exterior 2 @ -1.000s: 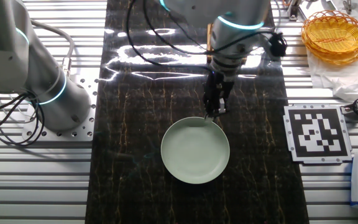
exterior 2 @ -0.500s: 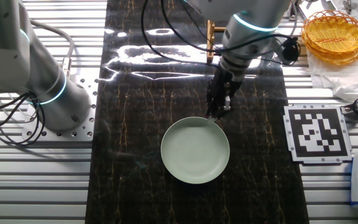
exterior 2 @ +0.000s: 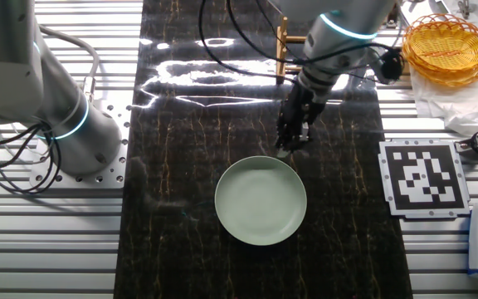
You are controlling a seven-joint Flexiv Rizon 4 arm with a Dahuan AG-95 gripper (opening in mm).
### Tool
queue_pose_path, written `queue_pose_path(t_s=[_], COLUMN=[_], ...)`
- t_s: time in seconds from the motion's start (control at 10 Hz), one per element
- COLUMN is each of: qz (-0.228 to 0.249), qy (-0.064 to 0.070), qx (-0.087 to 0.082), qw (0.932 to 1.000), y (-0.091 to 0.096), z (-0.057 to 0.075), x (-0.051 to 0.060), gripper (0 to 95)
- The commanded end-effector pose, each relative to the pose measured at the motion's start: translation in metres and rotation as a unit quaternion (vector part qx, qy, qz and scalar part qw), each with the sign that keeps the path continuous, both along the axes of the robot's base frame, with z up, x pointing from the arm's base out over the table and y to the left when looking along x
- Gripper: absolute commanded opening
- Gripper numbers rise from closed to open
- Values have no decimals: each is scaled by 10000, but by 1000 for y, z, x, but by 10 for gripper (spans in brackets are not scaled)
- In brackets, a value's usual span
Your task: Put the dish on the dish rack
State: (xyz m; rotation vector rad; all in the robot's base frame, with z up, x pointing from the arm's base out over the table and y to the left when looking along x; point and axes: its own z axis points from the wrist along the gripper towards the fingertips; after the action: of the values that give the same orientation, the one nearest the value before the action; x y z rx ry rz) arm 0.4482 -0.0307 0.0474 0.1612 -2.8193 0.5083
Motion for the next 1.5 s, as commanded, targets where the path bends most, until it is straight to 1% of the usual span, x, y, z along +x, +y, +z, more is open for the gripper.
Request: queue_pose_path(t_s=[0.1, 0.4, 0.7, 0.9, 1.1, 1.5], qz=[-79, -155, -126, -167, -186, -167], qy=[-23, -62, -64, -145, -176, -206], qx=[-115, -203, -235, -245, -248, -321], qw=[9999, 9997, 9996, 9995, 9994, 9991], y=[-1, 0, -9, -9, -8, -10], z=[0, -3, -1, -4, -6, -9], x=[-3, -10, -15, -18, -21, -25], gripper=[190, 190, 190, 190, 190, 190])
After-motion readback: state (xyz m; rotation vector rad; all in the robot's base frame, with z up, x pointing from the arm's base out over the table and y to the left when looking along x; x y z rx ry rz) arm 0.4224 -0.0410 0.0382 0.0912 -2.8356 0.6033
